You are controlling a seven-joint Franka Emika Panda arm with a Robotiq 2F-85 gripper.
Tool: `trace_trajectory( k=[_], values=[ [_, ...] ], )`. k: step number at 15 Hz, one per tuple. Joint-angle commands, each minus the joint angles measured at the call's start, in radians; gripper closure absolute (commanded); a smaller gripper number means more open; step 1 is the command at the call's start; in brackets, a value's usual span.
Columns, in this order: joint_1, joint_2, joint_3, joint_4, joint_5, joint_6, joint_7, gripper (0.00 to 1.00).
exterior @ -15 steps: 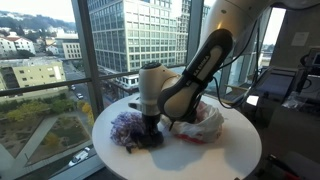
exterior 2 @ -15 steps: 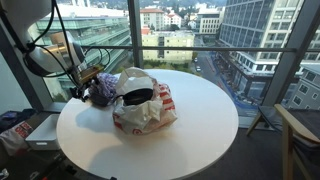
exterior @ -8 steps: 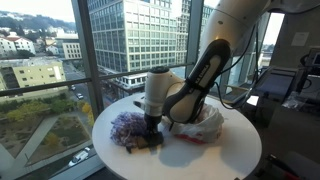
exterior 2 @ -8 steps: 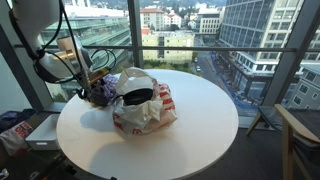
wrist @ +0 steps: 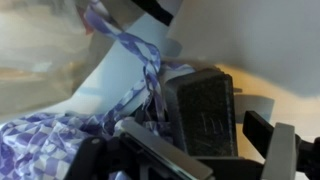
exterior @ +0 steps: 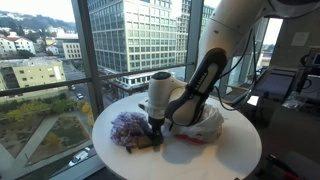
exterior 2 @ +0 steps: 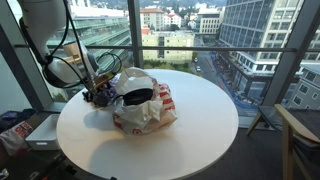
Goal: Put the items, which are on the table, in the plastic
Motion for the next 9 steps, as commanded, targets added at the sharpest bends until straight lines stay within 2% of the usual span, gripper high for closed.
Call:
trace_trajectory(
  k=[1,2,3,7,9],
  values=[
    [0.016,0.034,-0.025,0.039,-0.02,0.007,0.05,0.25],
    [0.014,0.037,-0.024,0.041,-0.016,0.004,0.054,0.26],
    [0.013,0.035,-0.025,0.036,-0.014,0.002,0.058,0.32],
    [0.095,0.018,-0.103,0.037,-0.052,-0.013,0.193,0.64],
    [0.132,-0.007,-0.138,0.024,-0.075,-0.047,0.273,0.68]
  ],
)
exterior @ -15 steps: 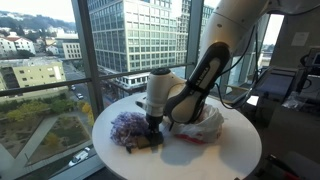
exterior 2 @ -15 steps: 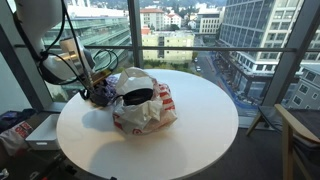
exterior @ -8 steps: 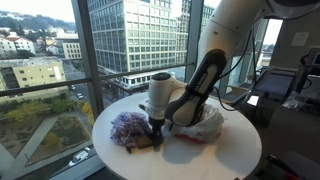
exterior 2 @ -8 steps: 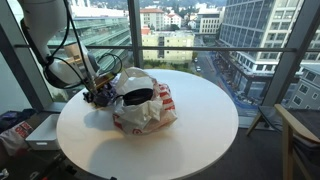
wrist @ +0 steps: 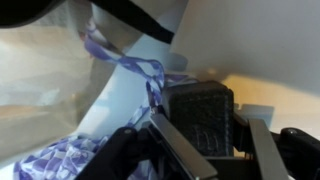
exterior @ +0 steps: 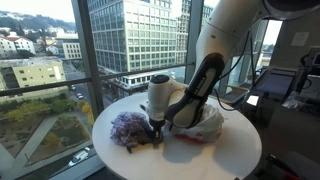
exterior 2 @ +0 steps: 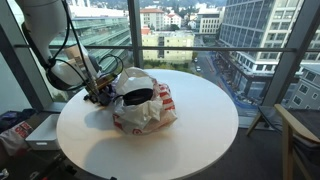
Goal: Put the items, which are on the table, in the plastic
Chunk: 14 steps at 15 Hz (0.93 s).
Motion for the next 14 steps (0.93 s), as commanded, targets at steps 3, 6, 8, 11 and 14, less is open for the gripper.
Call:
trace_trajectory(
  k=[3,6,8,11,14],
  values=[
    [0.077,-0.123,-0.058,-0.056,-0.035,-0.167,0.215,0.68],
    [0.048,-0.223,-0.016,-0.103,-0.012,-0.32,0.28,0.68],
    [-0.001,-0.302,0.033,-0.135,0.037,-0.399,0.275,0.68],
    [-0.091,-0.408,0.073,-0.168,0.115,-0.358,0.245,0.68],
    [-0.167,-0.433,0.064,-0.143,0.166,-0.318,0.253,0.68]
  ],
)
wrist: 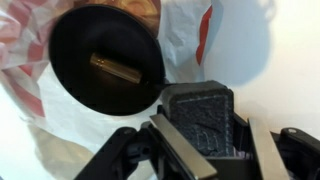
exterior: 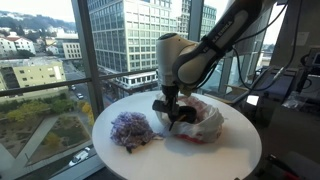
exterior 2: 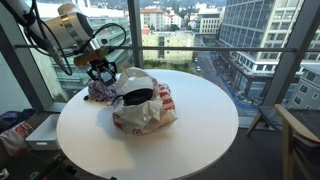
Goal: Put the items, which are on the table, in the plastic
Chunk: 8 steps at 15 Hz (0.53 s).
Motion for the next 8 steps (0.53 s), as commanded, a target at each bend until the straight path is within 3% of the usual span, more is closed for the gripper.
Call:
trace_trajectory(
  k=[1,8],
  values=[
    [-0.112,-0.037,0.008,0.002,0.074,0.049,-0.038,0.68],
    [-0.259,0.088,-0.003,0.062,0.219,0.109,-0.154,0.68]
  ],
)
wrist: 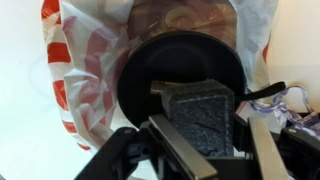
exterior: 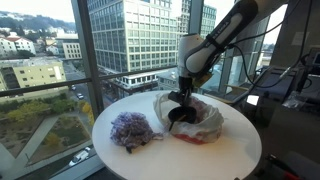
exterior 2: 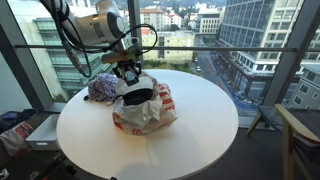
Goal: Put the items, which are on the table, in the plastic
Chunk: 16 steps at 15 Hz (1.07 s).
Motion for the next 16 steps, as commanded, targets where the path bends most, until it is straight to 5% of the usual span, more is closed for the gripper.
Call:
trace_trajectory(
  k=[1,6,7,10,14,16],
  values=[
    [-0.042,0.094,0.009,0.052,0.064,0.039,-0.065,0.68],
    [-0.066,0.181,0.027,0.062,0.118,0.078,-0.129,0.68],
    [-0.067,0.188,0.026,0.058,0.123,0.082,-0.131,0.19],
    [-0.022,0.165,-0.012,0.012,0.062,0.103,-0.078,0.04],
    [0.038,0.103,-0.037,-0.069,-0.02,0.213,-0.007,0.0],
    [0.031,0.062,0.024,-0.112,0.044,0.245,-0.03,0.0]
  ],
)
